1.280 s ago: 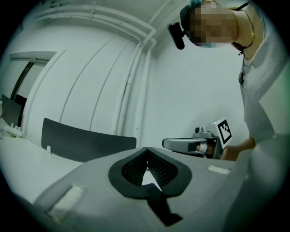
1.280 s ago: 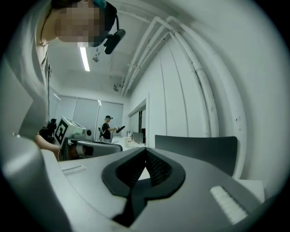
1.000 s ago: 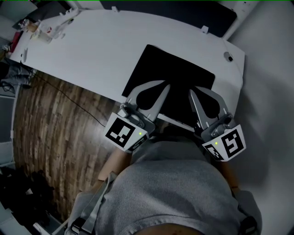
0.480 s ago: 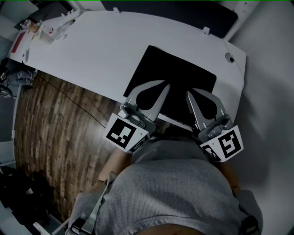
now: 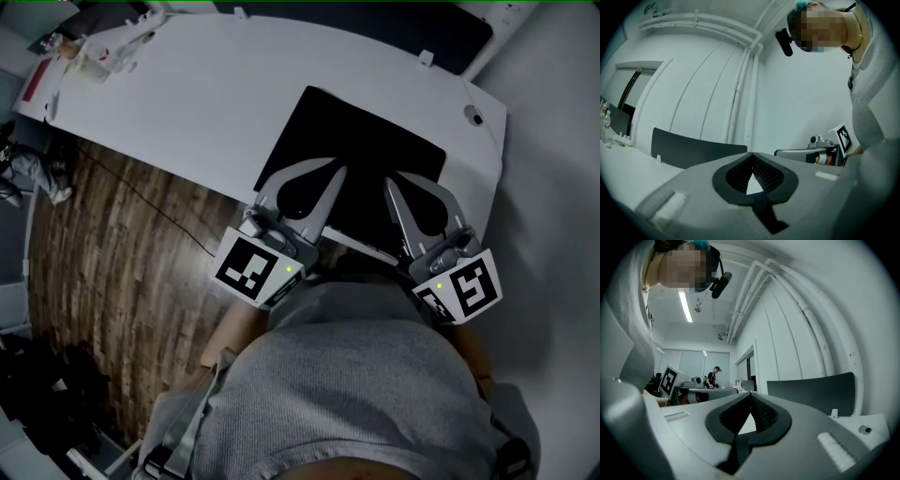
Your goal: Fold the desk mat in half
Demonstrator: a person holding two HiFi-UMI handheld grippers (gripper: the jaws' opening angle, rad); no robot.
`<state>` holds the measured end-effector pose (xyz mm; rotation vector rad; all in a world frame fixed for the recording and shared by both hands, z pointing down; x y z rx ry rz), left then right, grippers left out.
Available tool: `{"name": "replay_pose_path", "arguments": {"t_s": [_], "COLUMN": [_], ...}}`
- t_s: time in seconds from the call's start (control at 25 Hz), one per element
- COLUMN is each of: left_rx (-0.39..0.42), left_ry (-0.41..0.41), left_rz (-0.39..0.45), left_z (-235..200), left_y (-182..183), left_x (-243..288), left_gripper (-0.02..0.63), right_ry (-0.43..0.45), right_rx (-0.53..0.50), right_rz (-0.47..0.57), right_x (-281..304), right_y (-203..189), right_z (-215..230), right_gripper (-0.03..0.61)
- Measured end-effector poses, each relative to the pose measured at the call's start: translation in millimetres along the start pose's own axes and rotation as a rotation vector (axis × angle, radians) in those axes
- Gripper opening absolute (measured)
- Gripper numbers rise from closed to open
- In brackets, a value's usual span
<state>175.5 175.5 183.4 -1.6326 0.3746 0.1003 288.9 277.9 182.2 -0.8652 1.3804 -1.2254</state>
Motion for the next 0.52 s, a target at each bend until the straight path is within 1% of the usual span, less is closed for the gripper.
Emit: {"name": "replay_pose_path", "arguments": {"t_s": [0.52], "left_rx": [0.009], "left_ry": [0.014], "left_rz": [-0.013], "left_z": [-2.2], "left_y": [-2.3], "left_x": [-2.8], "left_gripper": [0.002], "right_ry": [-0.007], "right_rx": [-0.007], "right_rz": [-0.010], "right_x": [-0.5], "right_y": [-2.3], "right_z": [0.6], "right_gripper": [0.001]}}
Point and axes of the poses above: the fingertips, and each gripper's own axes: x forward along the fingers, z to its right, y out of its top, the point moved 7 cm from there along -x, backward along the fingers, and after that the axes turned 11 degrees about z, right-handed, at the moved point
